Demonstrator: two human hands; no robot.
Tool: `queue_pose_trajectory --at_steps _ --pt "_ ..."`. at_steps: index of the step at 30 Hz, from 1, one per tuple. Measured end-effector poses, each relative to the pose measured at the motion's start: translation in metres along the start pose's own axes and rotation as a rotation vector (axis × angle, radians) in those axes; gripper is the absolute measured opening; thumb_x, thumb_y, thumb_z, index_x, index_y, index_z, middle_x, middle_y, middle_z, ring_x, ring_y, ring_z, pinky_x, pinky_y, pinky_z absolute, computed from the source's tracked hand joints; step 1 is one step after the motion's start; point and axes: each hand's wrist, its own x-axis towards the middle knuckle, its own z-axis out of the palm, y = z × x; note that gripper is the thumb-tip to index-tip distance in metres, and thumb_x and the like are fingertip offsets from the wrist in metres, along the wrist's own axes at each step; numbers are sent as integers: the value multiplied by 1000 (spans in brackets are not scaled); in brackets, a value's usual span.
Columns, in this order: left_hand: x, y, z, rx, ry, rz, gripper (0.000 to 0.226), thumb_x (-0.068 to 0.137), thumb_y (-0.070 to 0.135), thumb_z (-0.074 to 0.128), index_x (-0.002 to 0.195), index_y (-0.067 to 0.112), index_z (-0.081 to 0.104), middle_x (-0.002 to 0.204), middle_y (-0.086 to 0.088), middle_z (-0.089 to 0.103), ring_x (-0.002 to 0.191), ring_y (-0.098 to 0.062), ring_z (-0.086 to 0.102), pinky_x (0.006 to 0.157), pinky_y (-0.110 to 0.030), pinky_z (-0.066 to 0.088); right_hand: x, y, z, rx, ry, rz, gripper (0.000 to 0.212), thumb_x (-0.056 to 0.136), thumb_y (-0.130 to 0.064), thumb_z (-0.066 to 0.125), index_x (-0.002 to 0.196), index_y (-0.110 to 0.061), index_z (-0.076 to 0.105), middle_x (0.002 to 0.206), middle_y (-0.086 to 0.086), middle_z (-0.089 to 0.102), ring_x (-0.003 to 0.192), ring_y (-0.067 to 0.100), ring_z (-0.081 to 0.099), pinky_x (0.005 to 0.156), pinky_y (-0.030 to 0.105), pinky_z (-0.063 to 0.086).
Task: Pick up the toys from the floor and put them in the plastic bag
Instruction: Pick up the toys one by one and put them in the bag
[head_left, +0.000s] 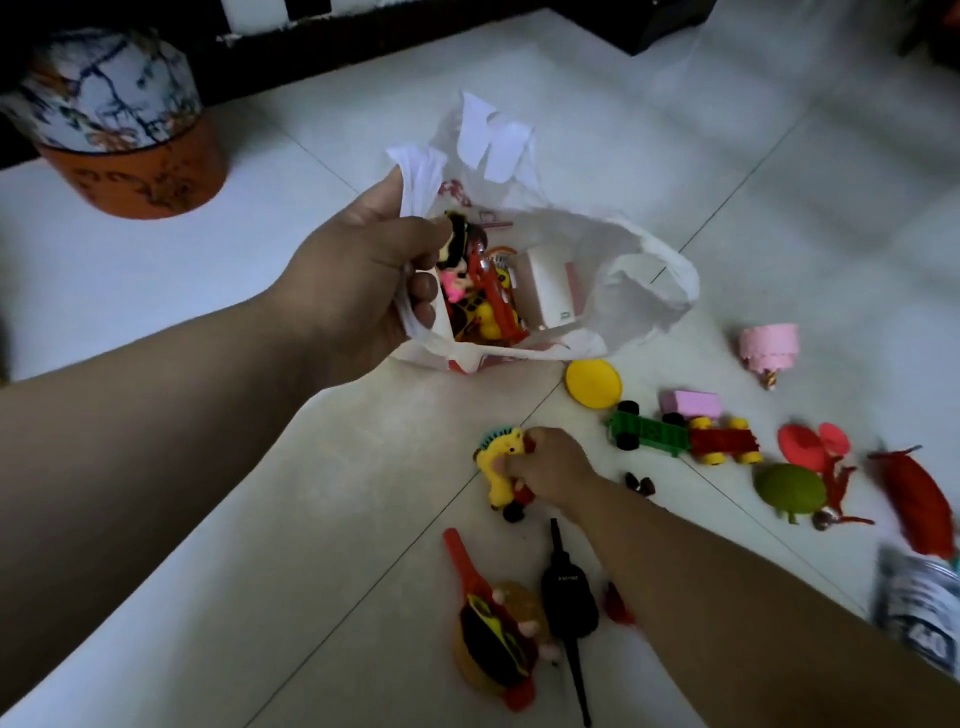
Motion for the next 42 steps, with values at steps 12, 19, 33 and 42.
queue_pose_trajectory --at_steps 12,19,33,42 --pt "3 0 -5 6 -33 -29 40 95 8 47 120 34 63 77 0 47 58 -11 39 51 -23 34 -65 70 17 -272 -21 199 40 77 -28 68 108 -17 45 110 8 49 90 19 50 61 22 41" --pt "2 -5 -4 40 -45 -33 46 95 7 47 131 34 56 77 -3 44 56 -11 38 48 -23 34 -61 42 -1 -53 38 115 41 83 -9 65 115 -21 42 103 10 57 87 20 59 76 36 56" --pt "4 1 -7 53 9 -41 43 95 7 48 122 36 62 67 1 38 52 -11 34 44 -23 29 -107 -185 -131 92 381 -700 45 78 -19 75 115 -37 57 97 -21 62 88 1 63 77 20 53" --pt "-5 10 -8 -7 50 -29 35 95 8 47 117 29 63 64 2 40 52 -12 35 50 -26 29 17 -161 -86 -856 347 -475 67 80 -26 66 140 -30 36 144 4 40 132 30 35 105 51 33"
